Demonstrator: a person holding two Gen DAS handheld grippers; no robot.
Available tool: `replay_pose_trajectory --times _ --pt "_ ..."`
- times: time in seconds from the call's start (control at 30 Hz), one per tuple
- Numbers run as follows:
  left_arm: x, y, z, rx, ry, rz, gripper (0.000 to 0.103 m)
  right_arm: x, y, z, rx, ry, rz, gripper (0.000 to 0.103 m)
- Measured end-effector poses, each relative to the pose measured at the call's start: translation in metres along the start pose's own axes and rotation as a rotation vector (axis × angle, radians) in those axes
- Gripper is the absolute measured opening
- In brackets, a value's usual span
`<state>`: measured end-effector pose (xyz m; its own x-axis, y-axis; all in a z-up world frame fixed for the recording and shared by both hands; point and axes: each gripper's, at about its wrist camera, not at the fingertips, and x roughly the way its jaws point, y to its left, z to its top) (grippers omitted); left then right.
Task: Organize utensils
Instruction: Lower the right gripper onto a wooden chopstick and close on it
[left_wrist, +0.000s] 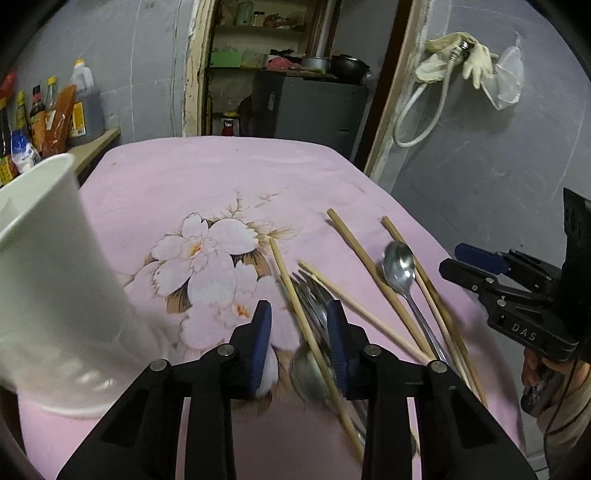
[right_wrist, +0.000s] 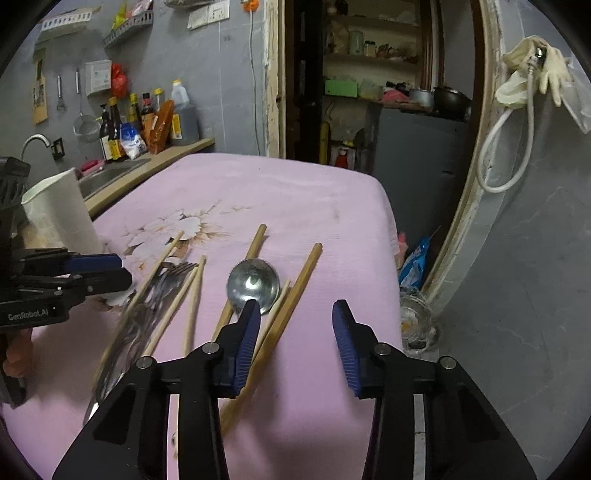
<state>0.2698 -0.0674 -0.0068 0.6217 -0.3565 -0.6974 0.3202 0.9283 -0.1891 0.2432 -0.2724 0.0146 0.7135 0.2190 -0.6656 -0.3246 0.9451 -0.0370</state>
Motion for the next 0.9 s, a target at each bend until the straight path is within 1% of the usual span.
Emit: replay_pose_trajectory --times 0.07,0.13,0.27,0.37,0.43,0.6,0.83,0.9 --pt "0.007 0.004 0.004 -0.016 0.008 -0.002 0.025 0.01 -0.003 0.007 0.004 0.02 -0.002 0.03" --pt "0.012 0.005 0.008 -0.024 0.011 0.0 0.025 0.018 -0.008 0.014 0.02 0.032 0.006 0.027" --pt "0.019 0.012 0.016 -0.059 0.033 -0.017 0.025 0.036 -0.021 0.033 0.066 0.064 0.03 0.023" --pt "0.024 0.016 0.019 -0.079 0.04 -0.017 0.025 0.051 -0.025 0.041 0.093 0.1 0.051 0.022" --pt "0.026 0.019 0.02 -0.086 0.043 -0.018 0.025 0.058 -0.025 0.043 0.091 0.118 0.048 0.022" --pt "0.033 0.016 0.026 -0.104 0.054 -0.024 0.025 0.073 -0.021 0.037 0.091 0.173 0.042 0.022" --pt "0.038 0.017 0.032 -0.125 0.063 -0.016 0.025 0.08 -0.018 0.04 0.095 0.21 0.026 0.023" --pt "0.037 0.017 0.032 -0.129 0.06 -0.025 0.015 0.083 -0.019 0.042 0.096 0.216 0.023 0.022"
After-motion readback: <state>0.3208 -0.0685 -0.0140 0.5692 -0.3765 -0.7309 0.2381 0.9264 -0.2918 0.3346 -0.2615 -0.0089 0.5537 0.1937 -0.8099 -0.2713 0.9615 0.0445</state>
